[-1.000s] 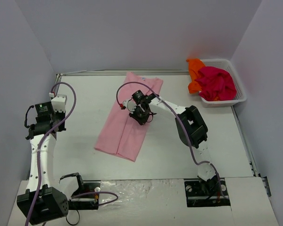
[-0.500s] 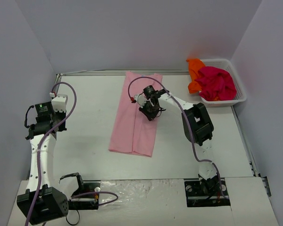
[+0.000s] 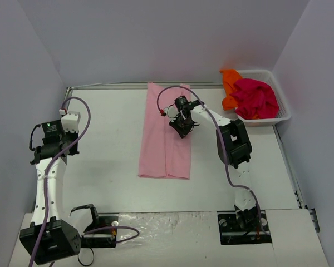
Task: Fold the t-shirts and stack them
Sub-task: Rotate the tshirt 90 degrees
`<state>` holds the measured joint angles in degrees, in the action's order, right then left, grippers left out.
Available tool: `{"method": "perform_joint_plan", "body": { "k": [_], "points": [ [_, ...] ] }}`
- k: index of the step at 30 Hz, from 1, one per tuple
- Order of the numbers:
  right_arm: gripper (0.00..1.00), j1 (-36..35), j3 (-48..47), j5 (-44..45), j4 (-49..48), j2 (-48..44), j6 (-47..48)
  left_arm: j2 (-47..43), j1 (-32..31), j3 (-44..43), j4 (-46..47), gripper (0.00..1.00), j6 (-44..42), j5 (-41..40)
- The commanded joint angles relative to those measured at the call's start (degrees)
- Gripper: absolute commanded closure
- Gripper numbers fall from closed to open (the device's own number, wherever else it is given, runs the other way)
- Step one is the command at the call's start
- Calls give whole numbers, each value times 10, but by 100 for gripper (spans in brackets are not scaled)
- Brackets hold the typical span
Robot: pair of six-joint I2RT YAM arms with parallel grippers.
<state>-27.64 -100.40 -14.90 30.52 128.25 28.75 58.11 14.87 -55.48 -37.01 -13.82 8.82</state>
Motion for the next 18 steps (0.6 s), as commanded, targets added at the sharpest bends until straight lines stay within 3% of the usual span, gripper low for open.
{"method": "perform_joint_plan", "body": {
  "k": [1, 18],
  "points": [
    [100, 13, -10, 35, 28, 59, 16, 3, 4, -5, 5, 98, 3, 3],
    [100, 29, -148, 29, 55, 145, 22, 21, 5, -5, 7, 98, 2, -10]
  ]
}}
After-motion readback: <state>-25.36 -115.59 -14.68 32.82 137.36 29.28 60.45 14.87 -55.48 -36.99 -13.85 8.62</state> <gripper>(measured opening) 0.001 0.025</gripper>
